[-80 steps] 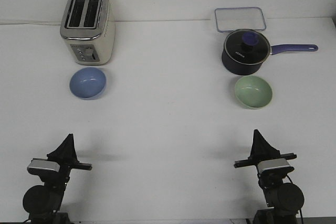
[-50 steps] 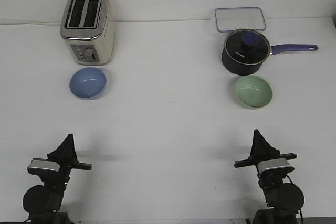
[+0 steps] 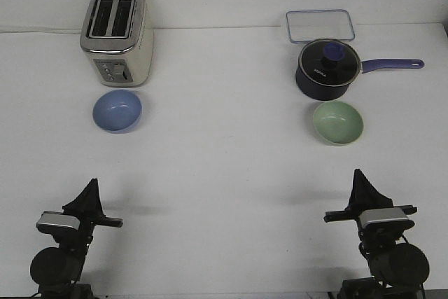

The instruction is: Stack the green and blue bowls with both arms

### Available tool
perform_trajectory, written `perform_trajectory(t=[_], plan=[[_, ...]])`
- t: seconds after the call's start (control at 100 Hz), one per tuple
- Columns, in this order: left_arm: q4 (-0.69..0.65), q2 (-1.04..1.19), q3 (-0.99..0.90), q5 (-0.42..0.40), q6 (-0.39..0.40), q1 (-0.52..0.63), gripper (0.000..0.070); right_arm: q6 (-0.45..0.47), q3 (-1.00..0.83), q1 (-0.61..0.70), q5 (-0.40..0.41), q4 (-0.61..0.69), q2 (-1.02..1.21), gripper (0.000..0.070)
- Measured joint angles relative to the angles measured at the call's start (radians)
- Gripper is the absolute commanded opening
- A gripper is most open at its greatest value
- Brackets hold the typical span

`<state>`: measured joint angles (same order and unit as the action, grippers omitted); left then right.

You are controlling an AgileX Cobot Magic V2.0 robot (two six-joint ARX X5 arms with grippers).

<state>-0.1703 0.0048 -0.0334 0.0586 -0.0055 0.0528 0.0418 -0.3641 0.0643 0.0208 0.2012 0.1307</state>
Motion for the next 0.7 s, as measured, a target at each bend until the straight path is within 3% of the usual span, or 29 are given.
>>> perform_trajectory(t=[0.17,0.41,0.7], plan=[[0.000,0.000,0.000,0.000,0.000,0.000,0.0012,0.000,-0.257,0.000,-0.048,0.232,0.202,0.0000],[0.000,0.000,0.000,0.000,0.000,0.000,0.0012,0.000,-0.592,0.000,-0.050,0.558,0.481,0.0000],[0.000,0.000,0.000,0.000,0.000,0.000,0.0012,0.000,-0.656,0.000,-0.048,0.649,0.620,0.0000]])
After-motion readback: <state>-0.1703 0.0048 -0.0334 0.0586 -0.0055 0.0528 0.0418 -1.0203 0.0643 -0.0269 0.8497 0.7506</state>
